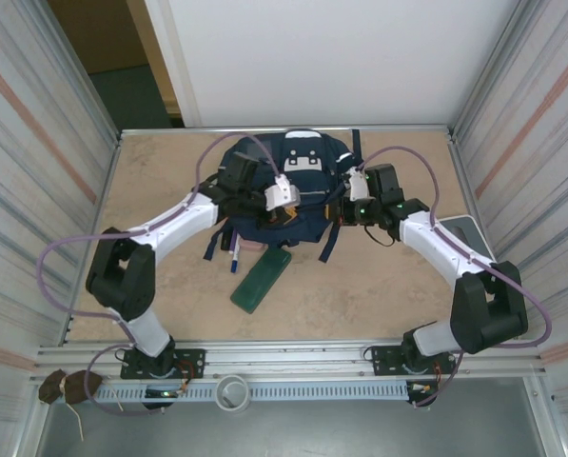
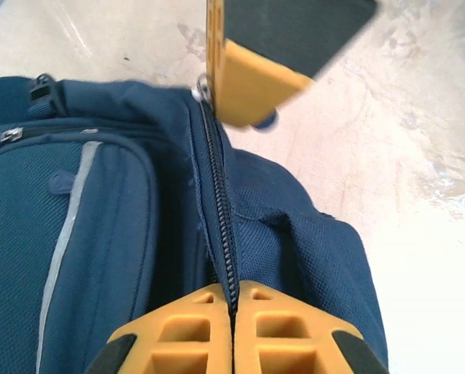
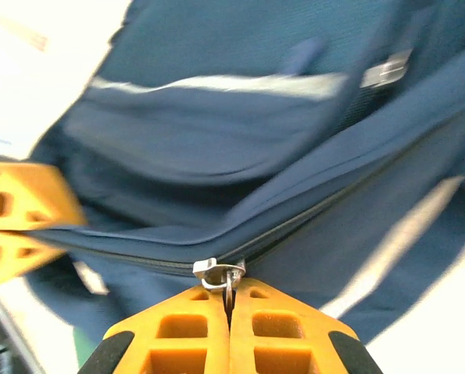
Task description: Pack the student bag
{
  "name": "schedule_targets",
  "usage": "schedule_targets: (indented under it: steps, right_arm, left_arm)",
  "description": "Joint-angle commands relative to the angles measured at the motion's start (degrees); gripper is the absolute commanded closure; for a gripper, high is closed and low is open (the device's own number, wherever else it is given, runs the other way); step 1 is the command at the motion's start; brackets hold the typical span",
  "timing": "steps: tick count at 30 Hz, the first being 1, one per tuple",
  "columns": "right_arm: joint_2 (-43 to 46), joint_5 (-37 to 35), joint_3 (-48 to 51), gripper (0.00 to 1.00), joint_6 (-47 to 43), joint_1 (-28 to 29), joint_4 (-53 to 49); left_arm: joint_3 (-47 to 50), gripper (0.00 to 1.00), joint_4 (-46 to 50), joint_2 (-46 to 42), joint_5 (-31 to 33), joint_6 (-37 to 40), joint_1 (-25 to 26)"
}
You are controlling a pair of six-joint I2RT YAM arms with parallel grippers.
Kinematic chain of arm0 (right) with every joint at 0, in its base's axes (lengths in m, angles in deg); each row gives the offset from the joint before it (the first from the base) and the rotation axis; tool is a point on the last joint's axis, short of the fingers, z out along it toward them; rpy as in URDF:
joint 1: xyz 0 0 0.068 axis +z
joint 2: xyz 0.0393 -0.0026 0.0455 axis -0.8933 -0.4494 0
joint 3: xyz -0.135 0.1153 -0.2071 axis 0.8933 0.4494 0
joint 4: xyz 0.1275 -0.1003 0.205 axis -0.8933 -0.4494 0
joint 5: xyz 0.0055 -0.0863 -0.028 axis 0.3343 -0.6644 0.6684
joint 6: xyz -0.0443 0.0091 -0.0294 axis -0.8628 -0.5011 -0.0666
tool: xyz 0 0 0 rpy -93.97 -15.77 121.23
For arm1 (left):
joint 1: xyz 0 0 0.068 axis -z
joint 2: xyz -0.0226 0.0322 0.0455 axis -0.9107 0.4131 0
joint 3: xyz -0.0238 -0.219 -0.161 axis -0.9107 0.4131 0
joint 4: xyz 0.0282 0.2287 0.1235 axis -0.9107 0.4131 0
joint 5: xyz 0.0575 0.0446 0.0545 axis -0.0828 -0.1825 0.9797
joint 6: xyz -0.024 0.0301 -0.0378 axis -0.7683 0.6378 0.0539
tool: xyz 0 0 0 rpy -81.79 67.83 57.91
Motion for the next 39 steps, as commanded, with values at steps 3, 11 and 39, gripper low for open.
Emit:
schedule_targets:
  steps: [3, 11, 39]
  right_arm:
    - [-2.16, -5.76, -2.01, 1.0, -2.5, -0.92, -1.86]
    - [-1.28, 2.31, -3.14, 1.0, 1.95, 2.17, 5.24]
    - [-10.39, -5.74, -5.16, 0.94, -2.38, -9.56, 0.66]
  left_arm:
    - [6.61, 1.0, -8.91, -8.2, -2.41, -3.44, -5.28]
    - [3.22, 0.51, -2.61, -6.45, 5.85, -4.12, -0.26]
    - [2.52, 1.0, -4.64, -6.61, -5.4, 0.2, -1.02]
